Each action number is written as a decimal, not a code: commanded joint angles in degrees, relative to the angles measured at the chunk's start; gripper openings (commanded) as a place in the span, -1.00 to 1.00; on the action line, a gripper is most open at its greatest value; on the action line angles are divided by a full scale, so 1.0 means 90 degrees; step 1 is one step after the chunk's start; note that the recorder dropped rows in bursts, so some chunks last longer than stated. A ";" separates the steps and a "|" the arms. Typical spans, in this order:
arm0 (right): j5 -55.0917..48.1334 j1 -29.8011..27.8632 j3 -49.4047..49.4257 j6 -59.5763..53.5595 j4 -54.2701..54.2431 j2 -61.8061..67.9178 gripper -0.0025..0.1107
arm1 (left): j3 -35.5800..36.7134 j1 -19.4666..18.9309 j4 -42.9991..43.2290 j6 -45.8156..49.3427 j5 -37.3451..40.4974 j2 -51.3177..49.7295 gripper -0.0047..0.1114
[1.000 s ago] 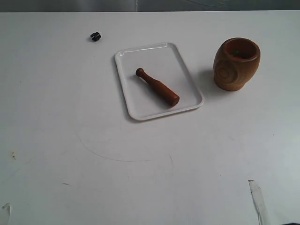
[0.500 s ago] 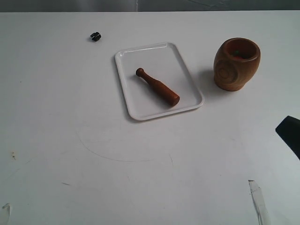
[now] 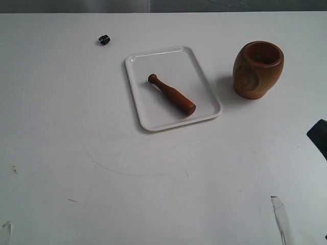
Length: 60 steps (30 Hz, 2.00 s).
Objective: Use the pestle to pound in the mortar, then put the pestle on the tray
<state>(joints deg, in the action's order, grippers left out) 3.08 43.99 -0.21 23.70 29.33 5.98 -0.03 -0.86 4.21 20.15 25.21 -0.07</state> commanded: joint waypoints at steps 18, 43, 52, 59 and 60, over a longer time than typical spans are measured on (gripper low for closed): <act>-0.1845 -0.0272 0.0024 -0.4385 -0.4874 -0.0208 -0.96 | 0.0004 0.0049 -0.0047 -0.0052 -0.0019 0.0008 -0.92; -0.2527 -0.4582 0.0024 -0.4368 -0.4750 -0.0665 -0.96 | 0.0004 0.0049 -0.0047 -0.0052 -0.0019 0.0008 -0.92; -0.2549 -0.4250 0.0024 -0.4368 -0.4653 -0.0665 -0.96 | 0.0004 0.0049 -0.0047 -0.0052 -0.0019 0.0008 -0.92; -0.2536 -0.4250 0.0024 -0.4368 -0.4653 -0.0665 -0.96 | 0.0004 0.0049 -0.0047 -0.0052 -0.0019 0.0008 -0.92; -0.2536 -0.4250 0.0024 -0.4368 -0.4653 -0.0665 -0.96 | 0.0004 0.0049 -0.0047 -0.0052 -0.0019 0.0008 -0.92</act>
<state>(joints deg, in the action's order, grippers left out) -19.64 5.62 -0.21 -15.92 -13.29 0.20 -0.03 -0.86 4.21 20.15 25.21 -0.07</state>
